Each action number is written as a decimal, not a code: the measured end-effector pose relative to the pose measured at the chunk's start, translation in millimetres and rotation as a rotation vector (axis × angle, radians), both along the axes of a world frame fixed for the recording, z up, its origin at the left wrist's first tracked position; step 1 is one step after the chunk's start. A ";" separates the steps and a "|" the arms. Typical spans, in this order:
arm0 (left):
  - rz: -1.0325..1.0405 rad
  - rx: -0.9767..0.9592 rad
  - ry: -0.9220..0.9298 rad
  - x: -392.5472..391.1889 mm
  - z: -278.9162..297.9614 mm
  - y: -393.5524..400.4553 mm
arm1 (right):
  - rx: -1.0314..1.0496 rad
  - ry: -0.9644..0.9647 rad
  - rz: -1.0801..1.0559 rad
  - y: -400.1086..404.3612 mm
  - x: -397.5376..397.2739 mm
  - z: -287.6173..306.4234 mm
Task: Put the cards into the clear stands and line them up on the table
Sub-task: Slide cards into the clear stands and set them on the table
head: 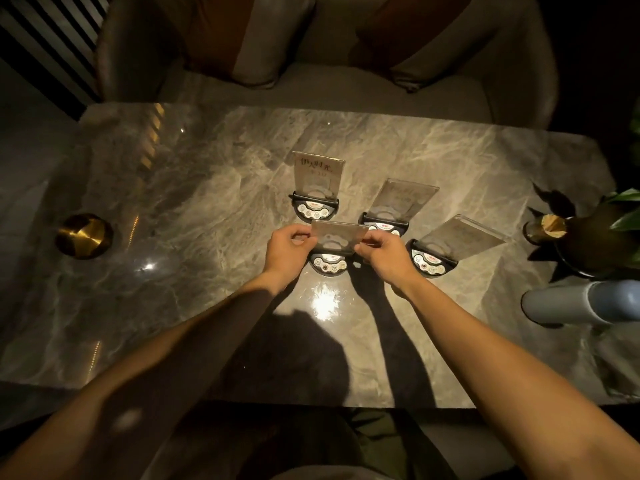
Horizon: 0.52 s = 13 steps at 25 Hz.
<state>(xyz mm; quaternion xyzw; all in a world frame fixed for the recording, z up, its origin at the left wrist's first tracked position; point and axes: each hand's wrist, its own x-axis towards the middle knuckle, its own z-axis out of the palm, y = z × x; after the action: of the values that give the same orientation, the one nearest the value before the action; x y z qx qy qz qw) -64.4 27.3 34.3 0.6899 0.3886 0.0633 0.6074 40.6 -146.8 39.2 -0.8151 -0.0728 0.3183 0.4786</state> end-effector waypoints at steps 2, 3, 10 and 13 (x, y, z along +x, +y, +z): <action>0.013 0.016 0.055 -0.3 -0.9 -1.7 | 0.009 0.030 0.007 -3.6 -1.0 2.5; -0.005 0.032 0.124 -2.4 -4.1 -4.1 | 0.001 0.035 -0.006 -7.7 -1.1 3.8; -0.435 -0.066 0.291 8.5 -3.1 -67.6 | 0.023 0.056 -0.247 -71.7 4.5 27.8; -0.475 -0.062 0.116 43.8 27.5 -103.3 | 0.032 0.097 -0.429 -109.7 9.6 26.7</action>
<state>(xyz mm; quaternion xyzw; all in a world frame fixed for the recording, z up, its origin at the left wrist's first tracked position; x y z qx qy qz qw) -20.6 -75.9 61.7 0.7454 0.2516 -0.1329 0.6029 50.3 -256.6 65.9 -0.7878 0.1202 0.2470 0.5513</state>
